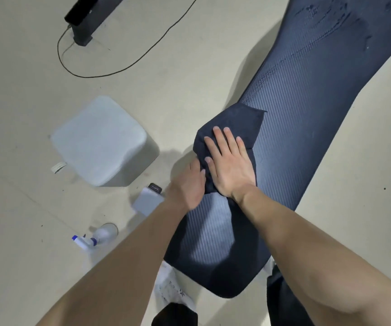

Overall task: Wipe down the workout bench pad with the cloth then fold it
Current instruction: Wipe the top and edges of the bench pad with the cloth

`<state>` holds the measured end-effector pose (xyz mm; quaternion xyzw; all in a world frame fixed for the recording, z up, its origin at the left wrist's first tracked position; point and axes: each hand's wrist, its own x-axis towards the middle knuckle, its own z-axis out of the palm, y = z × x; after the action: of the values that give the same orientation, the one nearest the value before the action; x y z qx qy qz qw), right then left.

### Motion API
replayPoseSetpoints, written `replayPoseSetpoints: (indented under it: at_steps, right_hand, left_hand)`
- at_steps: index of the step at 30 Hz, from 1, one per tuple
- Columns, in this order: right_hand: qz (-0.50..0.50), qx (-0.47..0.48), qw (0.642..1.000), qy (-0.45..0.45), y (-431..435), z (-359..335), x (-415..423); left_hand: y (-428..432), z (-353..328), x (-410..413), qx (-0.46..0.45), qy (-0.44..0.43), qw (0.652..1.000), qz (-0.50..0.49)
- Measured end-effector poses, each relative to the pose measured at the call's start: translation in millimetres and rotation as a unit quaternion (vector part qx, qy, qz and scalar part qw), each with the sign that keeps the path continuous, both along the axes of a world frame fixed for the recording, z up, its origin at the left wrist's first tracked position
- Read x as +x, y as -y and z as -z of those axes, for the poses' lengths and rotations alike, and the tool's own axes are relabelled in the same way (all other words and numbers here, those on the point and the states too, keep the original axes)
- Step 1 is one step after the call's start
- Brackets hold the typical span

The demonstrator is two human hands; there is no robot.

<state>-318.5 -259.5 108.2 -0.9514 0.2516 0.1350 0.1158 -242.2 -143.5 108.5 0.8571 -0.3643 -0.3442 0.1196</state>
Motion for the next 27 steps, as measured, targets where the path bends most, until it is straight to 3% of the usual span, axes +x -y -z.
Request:
replayPoseSetpoints:
  at_steps: [5, 9, 11, 19, 25, 27]
  right_hand:
    - [0.007, 0.003, 1.000, 0.009, -65, 1, -14]
    - [0.004, 0.013, 1.000, 0.014, -111, 4, -27]
    - [-0.009, 0.008, 1.000, 0.013, -129, 6, -33]
    - [-0.058, 0.004, 0.998, 0.036, -184, 12, -95]
    - [-0.094, -0.027, 0.995, 0.038, -212, 21, -164]
    - [-0.104, -0.032, 0.993, 0.050, -214, 23, -181]
  left_hand:
    - [-64, -1, -18, -0.011, -0.029, 0.999, -0.044]
    - [-108, 1, -39, 0.033, -0.039, 0.994, -0.095]
    - [-126, 0, -52, -0.002, -0.063, 0.987, -0.145]
    - [-159, -2, -107, -0.091, -0.089, 0.933, -0.337]
    - [-179, -18, -186, -0.117, -0.094, 0.900, -0.410]
    - [-183, -18, -199, -0.132, -0.115, 0.872, -0.457]
